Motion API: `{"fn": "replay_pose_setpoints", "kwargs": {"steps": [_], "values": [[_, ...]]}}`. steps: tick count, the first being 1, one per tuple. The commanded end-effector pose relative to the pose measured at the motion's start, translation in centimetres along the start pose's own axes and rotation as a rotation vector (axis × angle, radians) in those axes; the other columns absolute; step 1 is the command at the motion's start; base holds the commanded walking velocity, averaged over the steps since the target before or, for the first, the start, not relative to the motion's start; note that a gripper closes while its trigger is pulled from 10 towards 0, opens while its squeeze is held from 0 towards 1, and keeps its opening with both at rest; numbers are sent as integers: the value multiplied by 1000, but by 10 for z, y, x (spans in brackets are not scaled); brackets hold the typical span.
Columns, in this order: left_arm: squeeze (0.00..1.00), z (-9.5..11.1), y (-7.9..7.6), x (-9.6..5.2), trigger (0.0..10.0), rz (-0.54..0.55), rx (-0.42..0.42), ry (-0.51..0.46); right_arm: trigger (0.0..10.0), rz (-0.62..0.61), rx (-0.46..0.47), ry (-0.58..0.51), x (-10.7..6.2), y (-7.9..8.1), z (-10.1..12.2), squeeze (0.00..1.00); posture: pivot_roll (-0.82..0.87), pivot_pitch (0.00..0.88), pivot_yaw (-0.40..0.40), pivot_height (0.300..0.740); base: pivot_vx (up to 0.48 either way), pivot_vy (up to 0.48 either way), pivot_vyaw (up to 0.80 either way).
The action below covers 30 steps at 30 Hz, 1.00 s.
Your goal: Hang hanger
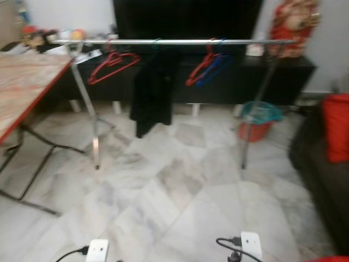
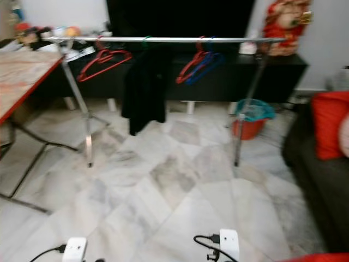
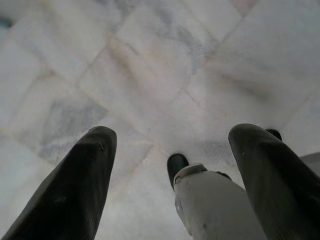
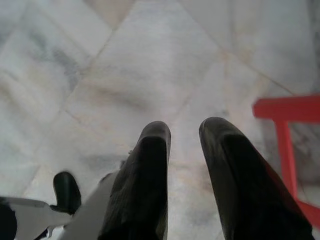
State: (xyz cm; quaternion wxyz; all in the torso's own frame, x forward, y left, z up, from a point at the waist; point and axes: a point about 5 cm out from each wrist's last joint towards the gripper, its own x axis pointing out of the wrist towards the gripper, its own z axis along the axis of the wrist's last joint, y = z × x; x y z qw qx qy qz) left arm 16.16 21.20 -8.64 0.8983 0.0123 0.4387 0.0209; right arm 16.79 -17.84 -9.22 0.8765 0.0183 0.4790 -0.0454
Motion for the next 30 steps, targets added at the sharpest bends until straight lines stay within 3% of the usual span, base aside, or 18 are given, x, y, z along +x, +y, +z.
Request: {"fn": "replay_pose_setpoints", "kwargs": {"steps": [1, 11, 18, 21, 30], "values": [[0, -4, -2, -1, 10000, -8, 0, 15, 10000, 7, 11, 8, 0, 4, -1, 0, -66, 26, -1, 740, 0, 0, -738], [0, -4, -1, -1, 10000, -4, 6, 14, 10000, 15, 3, 31, -3, 16, -16, 0, -63, 29, -4, 740, 0, 0, -742], [0, -3, 1, 0, 10000, 7, 98, 25, 10000, 21, -4, 53, -9, 23, -38, 0, -63, 30, -5, 740, 0, -206, -740], [0, -4, 1, -1, 10000, 26, 65, 31, 10000, 17, -4, 60, -11, 20, -46, 0, -64, 30, -5, 740, 0, -160, -740], [0, -4, 1, -1, 10000, 23, 75, 32, 10000, 7, -4, 56, -13, 11, -51, 0, -64, 31, -4, 740, 0, 0, -738]]}}
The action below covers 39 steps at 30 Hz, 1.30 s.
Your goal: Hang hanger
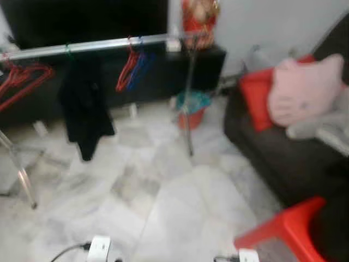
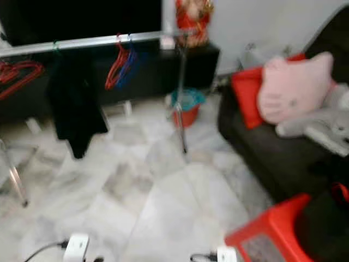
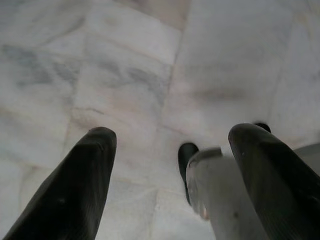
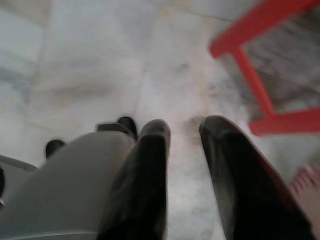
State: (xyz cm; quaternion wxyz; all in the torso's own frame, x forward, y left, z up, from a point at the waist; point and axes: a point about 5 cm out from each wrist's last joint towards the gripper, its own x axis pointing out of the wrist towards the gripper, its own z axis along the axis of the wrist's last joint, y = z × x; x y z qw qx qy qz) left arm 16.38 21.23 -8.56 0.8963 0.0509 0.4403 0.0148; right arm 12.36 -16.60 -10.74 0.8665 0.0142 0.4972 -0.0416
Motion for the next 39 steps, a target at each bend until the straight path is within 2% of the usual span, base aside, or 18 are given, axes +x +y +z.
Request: {"fn": "replay_pose_setpoints", "kwargs": {"steps": [1, 10, 15, 23, 27, 29, 31, 33, 34, 36, 39], "values": [[0, -6, 0, -1, 10000, -1, 0, 29, 10000, 5, 9, 14, -1, 3, -5, 0, -64, 31, -4, 740, 0, 0, -738], [0, -5, 1, -1, 10000, -12, 14, 25, 10000, -5, 15, -12, 4, -1, 14, 0, -64, 32, 2, 740, 0, 0, -739], [0, -6, 2, -1, 10000, -7, 11, 28, 10000, -2, 16, -21, 7, 4, 27, 0, -62, 31, 3, 740, 0, -221, -738], [0, -4, 2, -1, 10000, -10, 47, 17, 10000, 4, 16, -26, 7, 13, 31, 0, -61, 33, 3, 740, 0, -60, -738], [0, -5, 2, -1, 10000, -5, 20, 25, 10000, 4, 17, -26, 7, 14, 27, 0, -59, 34, 2, 740, 0, -240, -738], [0, -5, 2, -1, 10000, -8, 46, 27, 10000, -3, 20, -24, 6, 6, 23, 0, -61, 36, 2, 740, 0, 0, -738], [0, -5, 2, -1, 10000, -6, 45, 28, 10000, -8, 22, -23, 5, 1, 22, 0, -61, 36, 2, 740, 0, 0, -738], [0, -5, 2, -1, 10000, 2, 32, 29, 10000, -18, 24, -19, 5, -11, 19, 0, -61, 37, 2, 740, 0, 0, -738], [0, -5, 2, -1, 10000, 2, 32, 29, 10000, -18, 24, -19, 5, -11, 19, 0, -61, 37, 2, 740, 0, 0, -738], [0, -6, 2, -1, 10000, 7, 26, 30, 10000, -32, 24, -10, 3, -25, 16, 0, -61, 37, 2, 740, 0, 0, -738], [0, -6, 2, -1, 10000, 10, 25, 30, 10000, -36, 22, -8, 2, -30, 15, 0, -61, 37, 2, 740, 0, 0, -740]]}}
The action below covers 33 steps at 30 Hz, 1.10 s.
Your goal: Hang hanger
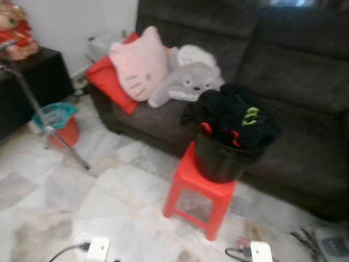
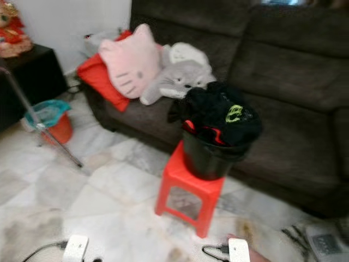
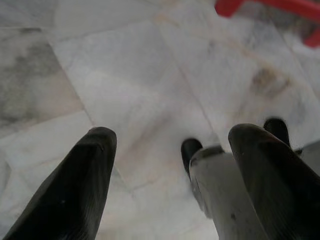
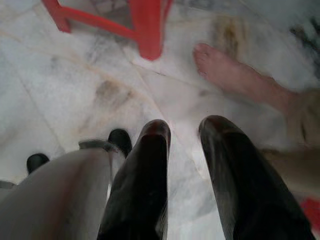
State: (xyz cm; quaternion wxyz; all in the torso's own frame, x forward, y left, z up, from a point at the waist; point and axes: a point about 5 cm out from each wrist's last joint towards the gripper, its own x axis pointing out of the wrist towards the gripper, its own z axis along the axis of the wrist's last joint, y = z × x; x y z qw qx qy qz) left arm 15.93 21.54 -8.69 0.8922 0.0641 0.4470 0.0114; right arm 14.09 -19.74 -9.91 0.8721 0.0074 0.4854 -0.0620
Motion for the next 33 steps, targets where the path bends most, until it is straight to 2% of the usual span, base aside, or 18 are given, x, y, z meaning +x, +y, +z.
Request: {"fn": "replay_pose_setpoints", "kwargs": {"steps": [1, 8, 11, 12, 17, 21, 23, 26, 30, 31, 33], "values": [[0, -1, 0, 0, 10000, 5, -2, 14, 10000, 4, 12, 18, -1, 0, -5, 0, -61, 37, 2, 740, 0, 0, -738], [0, -1, -1, 0, 10000, 5, -1, 13, 10000, -8, 13, -41, 3, 3, 14, 0, -64, 39, 1, 740, 0, 0, -210], [0, -1, -1, 0, 10000, 6, -1, 12, 10000, -24, -22, -151, 7, 12, 48, 0, -66, 43, 0, 740, 0, 0, 0], [0, -2, 0, 0, 10000, 8, 1, 13, 10000, -32, -50, -223, 7, 16, 67, 0, -76, 43, 2, 740, 0, 0, 0], [0, -2, 0, 0, 10000, 10, 3, 16, 10000, -78, -155, -408, 3, 18, 101, 0, -81, 43, 2, 740, 0, 0, 0], [0, -2, 0, 0, 10000, 10, 1, 13, 10000, -149, -195, -565, -5, 15, 125, 0, -89, 43, -2, 740, 0, 0, 0], [0, -2, 0, 0, 10000, 8, 2, 12, 10000, -180, -236, -639, -10, 15, 132, 0, -89, 43, -2, 740, 0, 0, 0], [0, -1, 0, 0, 10000, 7, 4, 11, 10000, -229, -267, -692, -15, 12, 133, 0, -97, 41, -4, 740, 0, 0, 0], [0, 0, 0, 0, 10000, 6, 6, 9, 10000, -316, -301, -809, -31, 3, 133, 0, -104, 38, -5, 740, 0, 0, 0], [0, 0, 0, 0, 10000, 6, 6, 9, 10000, -316, -301, -809, -31, 3, 133, 0, -104, 38, -5, 740, 0, 0, 0], [0, 0, 1, 0, 10000, 7, 7, 9, 10000, -291, -309, -896, -44, 5, 141, 0, -107, 33, -4, 740, 0, 0, 0]]}}
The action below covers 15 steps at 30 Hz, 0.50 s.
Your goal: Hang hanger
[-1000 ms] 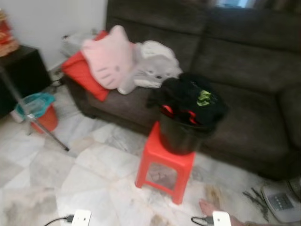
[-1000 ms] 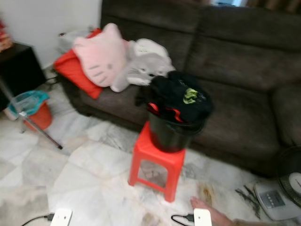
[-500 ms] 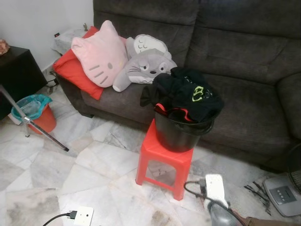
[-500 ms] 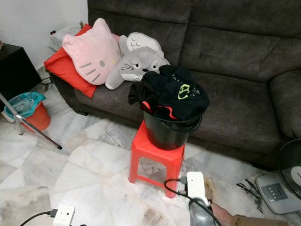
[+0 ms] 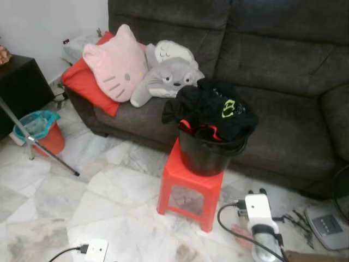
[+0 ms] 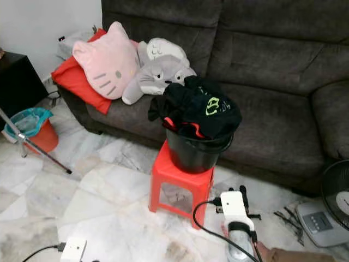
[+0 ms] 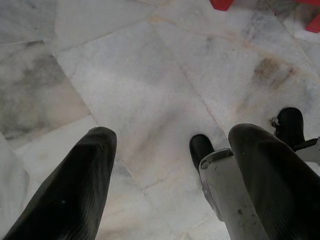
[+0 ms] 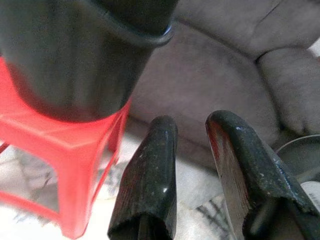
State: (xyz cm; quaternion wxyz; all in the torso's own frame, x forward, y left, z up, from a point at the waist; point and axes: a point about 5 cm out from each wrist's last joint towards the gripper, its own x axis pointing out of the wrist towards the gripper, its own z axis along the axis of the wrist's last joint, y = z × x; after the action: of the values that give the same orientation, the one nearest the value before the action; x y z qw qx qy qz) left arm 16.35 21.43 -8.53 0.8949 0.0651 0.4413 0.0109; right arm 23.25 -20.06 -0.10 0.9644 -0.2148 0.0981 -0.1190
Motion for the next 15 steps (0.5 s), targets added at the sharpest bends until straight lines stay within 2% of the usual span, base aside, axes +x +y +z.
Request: {"fn": "replay_pose_setpoints", "kwargs": {"steps": [1, 3, 5, 7, 11, 12, 13, 15], "values": [[0, -5, 1, -1, 10000, 6, 6, 22, 10000, 7, 3, -76, 3, -3, 14, 0, -107, 33, -4, 740, 0, 0, 0], [0, -4, 2, -1, 10000, 7, 8, 22, 10000, 19, -3, -118, 5, -2, 22, 0, -109, 30, -2, 740, 0, 0, 0], [0, -5, 2, -1, 10000, 16, 7, 19, 10000, 9, -19, -174, 15, -4, 38, 0, -111, 22, -3, 740, 0, 0, 0], [0, -5, 3, -1, 10000, 18, 7, 19, 10000, 1, -5, -180, 20, -5, 43, 0, -111, 22, -3, 740, 0, 0, 0], [0, -5, 2, -1, 10000, 22, 5, 20, 10000, 68, -28, -213, 33, 3, 59, 0, -103, 4, -6, 740, 0, 0, 0], [0, -5, 2, -1, 10000, 22, 4, 20, 10000, 89, -51, -222, 37, 5, 63, 667, -100, 0, -7, 740, 0, 0, 0], [0, -6, 2, -1, 10000, 23, 3, 20, 10000, 117, -73, -217, 40, 7, 66, 1000, -100, 0, -7, 740, 0, 0, 0], [0, -6, 2, -1, 10000, 23, 1, 20, 10000, 173, -116, -208, 46, 11, 74, 1000, -102, 0, -3, 740, 0, 0, 0]]}}
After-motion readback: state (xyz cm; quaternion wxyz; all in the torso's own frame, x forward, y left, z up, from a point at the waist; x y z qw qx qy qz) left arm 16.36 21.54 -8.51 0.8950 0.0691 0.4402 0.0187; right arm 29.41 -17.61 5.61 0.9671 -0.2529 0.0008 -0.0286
